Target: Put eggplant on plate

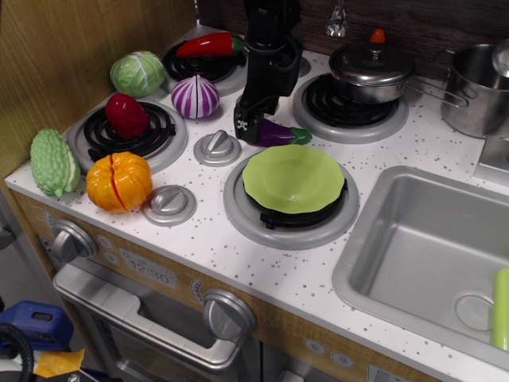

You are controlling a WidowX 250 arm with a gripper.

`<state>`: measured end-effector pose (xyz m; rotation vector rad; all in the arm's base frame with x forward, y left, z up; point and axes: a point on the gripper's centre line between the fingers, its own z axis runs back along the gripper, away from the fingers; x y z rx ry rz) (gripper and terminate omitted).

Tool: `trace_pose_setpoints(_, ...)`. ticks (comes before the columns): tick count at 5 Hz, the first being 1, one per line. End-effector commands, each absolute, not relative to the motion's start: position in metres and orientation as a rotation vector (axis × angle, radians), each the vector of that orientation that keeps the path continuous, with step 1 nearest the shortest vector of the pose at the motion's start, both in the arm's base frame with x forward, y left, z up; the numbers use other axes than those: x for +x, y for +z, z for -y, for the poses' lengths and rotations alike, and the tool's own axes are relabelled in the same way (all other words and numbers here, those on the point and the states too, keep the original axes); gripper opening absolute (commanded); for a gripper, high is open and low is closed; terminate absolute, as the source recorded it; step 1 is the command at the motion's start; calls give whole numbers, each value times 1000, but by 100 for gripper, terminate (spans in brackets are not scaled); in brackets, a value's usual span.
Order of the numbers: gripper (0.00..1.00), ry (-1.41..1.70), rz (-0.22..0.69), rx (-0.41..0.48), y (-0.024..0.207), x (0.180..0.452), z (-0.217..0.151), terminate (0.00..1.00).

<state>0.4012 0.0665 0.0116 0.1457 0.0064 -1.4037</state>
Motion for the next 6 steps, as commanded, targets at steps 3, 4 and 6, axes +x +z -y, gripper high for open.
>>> trace_pose_setpoints(3, 100, -1423, 75, 157, 18, 414, -77, 0)
trace_pose_setpoints(4, 100, -1412, 86, 141, 13, 415, -77, 0)
trace_pose_setpoints(6, 0, -1407, 97, 144, 16, 412, -72, 0)
